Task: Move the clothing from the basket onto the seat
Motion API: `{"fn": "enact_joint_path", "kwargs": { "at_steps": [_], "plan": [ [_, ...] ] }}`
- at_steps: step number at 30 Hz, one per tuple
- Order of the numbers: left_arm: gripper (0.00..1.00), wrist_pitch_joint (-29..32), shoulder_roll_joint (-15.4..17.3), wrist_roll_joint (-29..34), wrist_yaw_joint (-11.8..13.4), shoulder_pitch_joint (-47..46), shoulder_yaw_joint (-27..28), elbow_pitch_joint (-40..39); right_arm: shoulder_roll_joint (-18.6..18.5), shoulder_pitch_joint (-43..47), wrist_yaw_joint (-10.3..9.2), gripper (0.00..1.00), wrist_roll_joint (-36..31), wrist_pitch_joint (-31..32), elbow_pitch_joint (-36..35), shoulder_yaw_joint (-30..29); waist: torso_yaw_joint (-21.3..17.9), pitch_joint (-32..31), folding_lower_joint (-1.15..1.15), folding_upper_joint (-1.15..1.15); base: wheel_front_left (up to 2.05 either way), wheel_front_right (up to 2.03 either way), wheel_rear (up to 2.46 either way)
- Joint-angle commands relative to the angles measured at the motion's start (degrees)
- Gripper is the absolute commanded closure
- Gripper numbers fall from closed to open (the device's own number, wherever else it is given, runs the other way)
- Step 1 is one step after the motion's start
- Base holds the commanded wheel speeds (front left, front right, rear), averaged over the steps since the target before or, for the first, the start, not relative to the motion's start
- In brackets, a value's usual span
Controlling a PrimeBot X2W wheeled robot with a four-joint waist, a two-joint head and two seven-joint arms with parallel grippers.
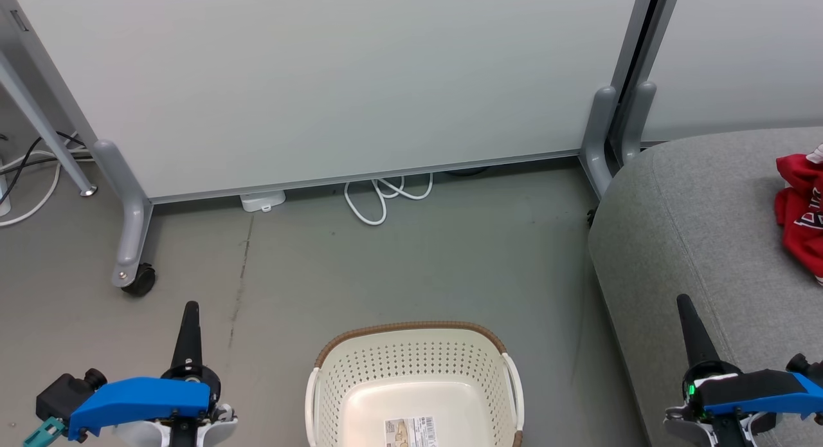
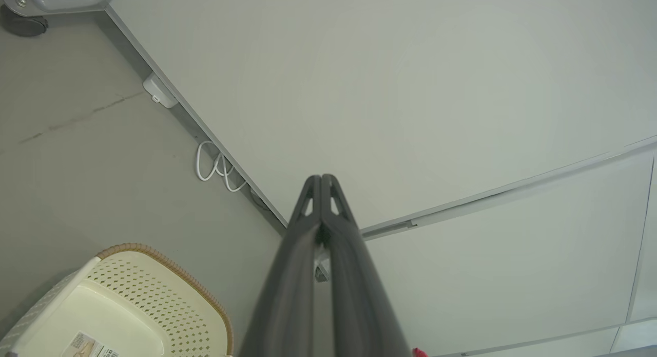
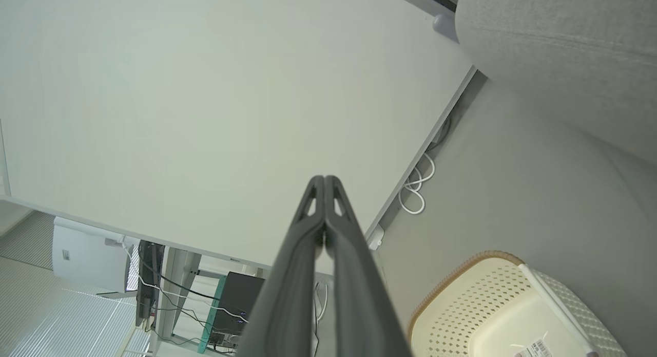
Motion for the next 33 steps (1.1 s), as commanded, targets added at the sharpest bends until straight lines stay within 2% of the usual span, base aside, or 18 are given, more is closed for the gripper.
{"fn": "enact_joint_path", "kwargs": {
  "at_steps": [1, 33],
  "plan": [
    [1.0, 0.29, 0.02, -1.18, -0.36, -1.45, 0.48, -0.62, -0.3, -1.45, 0.02, 1.0, 1.35, 0.34, -0.65, -0.11, -0.02, -0.01, 0.0, 0.0, 0.0, 0.0, 0.0],
    [1.0, 4.31, 0.0, -17.2, -0.85, -2.25, 2.56, -0.94, -0.37, -1.69, 0.02, 1.0, 16.97, 4.44, -1.06, -0.61, -0.85, -0.22, 0.0, 0.0, 0.0, 0.0, 0.0]
  ]
}}
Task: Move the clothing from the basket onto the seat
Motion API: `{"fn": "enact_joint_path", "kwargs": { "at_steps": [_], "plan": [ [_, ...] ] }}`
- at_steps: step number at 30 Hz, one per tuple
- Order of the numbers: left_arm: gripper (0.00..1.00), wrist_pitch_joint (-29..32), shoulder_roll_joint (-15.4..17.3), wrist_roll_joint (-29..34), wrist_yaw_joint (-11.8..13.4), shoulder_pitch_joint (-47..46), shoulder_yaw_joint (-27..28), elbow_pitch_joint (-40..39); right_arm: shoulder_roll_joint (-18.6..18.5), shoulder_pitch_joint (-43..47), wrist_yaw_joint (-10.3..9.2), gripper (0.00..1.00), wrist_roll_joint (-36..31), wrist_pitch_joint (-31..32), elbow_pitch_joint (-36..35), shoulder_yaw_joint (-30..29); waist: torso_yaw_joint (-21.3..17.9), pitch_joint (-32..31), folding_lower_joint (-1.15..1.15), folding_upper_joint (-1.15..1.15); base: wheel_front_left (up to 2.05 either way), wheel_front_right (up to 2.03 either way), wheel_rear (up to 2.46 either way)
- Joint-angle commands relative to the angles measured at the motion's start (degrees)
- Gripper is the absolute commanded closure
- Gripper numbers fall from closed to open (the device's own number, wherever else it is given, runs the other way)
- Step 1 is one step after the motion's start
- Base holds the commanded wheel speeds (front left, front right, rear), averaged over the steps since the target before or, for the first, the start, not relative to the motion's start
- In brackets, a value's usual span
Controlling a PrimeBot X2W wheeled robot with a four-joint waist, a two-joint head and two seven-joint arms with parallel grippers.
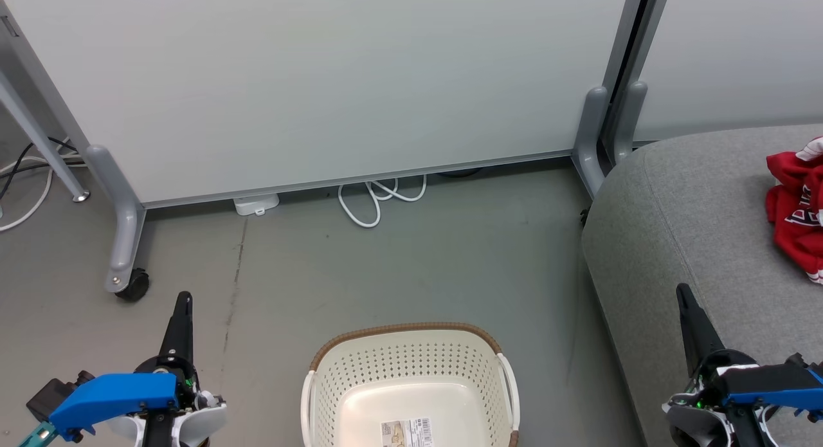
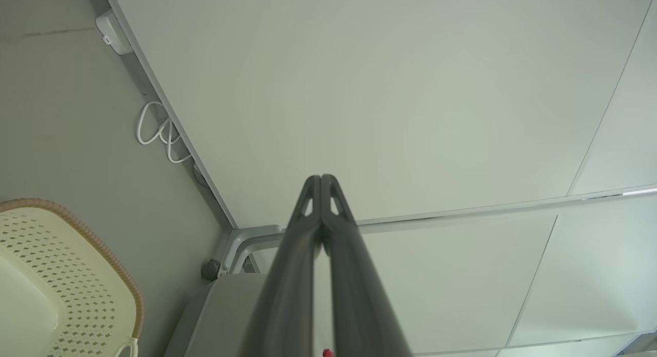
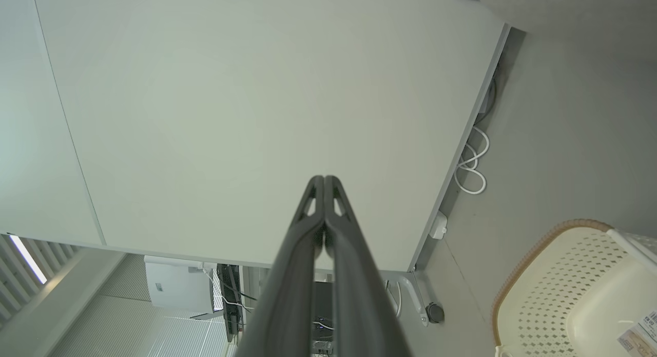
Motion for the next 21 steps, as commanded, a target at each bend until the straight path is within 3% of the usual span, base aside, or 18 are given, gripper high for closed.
{"fn": "enact_joint_path", "kwargs": {
  "at_steps": [1, 21],
  "plan": [
    [1.0, 0.41, 0.0, -1.15, -0.37, -1.12, 0.51, -0.4, -0.32, -0.67, 0.02, 1.0, 1.13, 0.42, -0.34, -0.18, -0.03, -0.01, 0.0, 0.0, 0.0, 0.0, 0.0],
    [1.0, 2.31, -0.01, -8.48, -0.71, -1.32, 1.36, -0.52, -0.35, -0.97, 0.02, 1.0, 8.35, 2.31, -0.51, -0.39, -0.52, -0.13, 0.0, 0.0, 0.0, 0.0, 0.0]
  ]
}}
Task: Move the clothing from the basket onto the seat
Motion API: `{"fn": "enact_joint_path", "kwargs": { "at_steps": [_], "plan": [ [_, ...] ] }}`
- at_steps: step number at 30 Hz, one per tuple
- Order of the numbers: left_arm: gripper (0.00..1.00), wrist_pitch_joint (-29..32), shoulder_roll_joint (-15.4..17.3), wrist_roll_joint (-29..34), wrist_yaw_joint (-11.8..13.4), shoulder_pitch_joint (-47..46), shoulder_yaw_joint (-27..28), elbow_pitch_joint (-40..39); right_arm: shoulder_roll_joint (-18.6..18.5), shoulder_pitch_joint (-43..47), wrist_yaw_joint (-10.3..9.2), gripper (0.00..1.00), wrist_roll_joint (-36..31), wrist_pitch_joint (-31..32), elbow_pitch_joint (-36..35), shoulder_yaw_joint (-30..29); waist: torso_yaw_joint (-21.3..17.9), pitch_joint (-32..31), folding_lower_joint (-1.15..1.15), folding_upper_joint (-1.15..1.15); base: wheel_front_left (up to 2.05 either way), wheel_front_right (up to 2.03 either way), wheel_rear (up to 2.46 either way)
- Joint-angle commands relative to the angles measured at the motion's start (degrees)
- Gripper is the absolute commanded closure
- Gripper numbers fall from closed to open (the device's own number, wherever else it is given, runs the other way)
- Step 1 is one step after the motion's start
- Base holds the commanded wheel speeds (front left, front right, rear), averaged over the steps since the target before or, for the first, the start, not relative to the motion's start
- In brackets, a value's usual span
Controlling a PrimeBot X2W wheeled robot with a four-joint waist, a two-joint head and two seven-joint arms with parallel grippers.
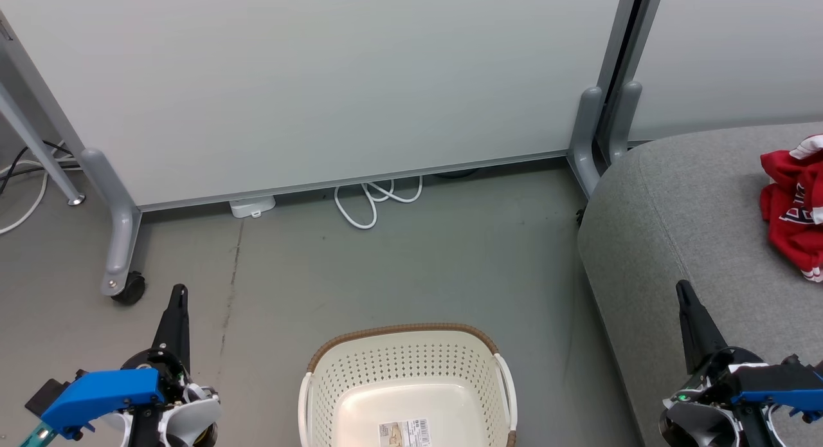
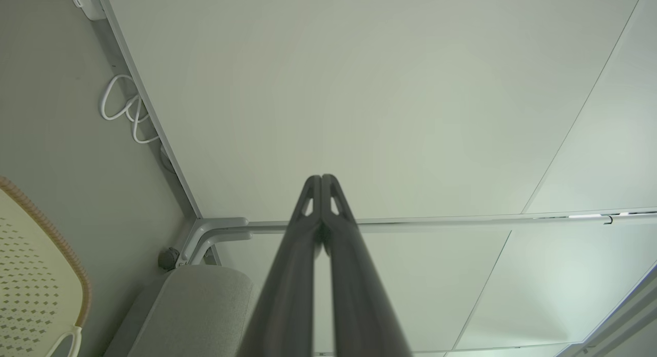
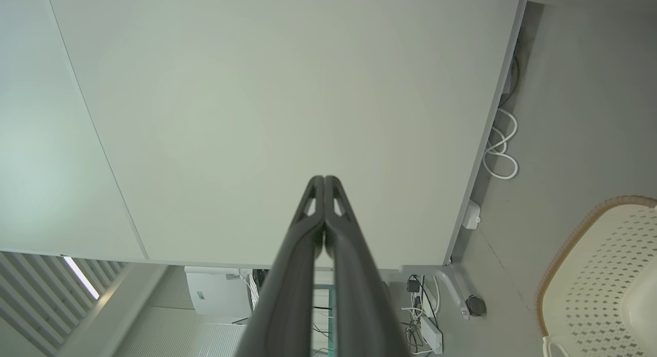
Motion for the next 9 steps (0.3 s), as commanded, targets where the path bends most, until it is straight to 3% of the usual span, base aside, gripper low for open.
{"fn": "enact_joint_path", "kwargs": {
  "at_steps": [1, 9],
  "plan": [
    [1.0, 0.3, -0.01, -0.1, -0.58, -0.56, 0.14, -0.23, -0.31, -0.82, 0.02, 1.0, 0.17, 0.24, -0.17, -0.1, 0.0, 0.0, 0.0, 0.0, 0.0, 0.0, 0.0],
    [1.0, 0.3, -0.01, -0.1, -0.57, -0.56, 0.14, -0.23, -0.31, -0.81, 0.02, 1.0, 0.17, 0.23, -0.16, -0.1, 0.0, 0.0, 0.0, 0.0, 0.0, 0.0, 0.0]
  ]
}}
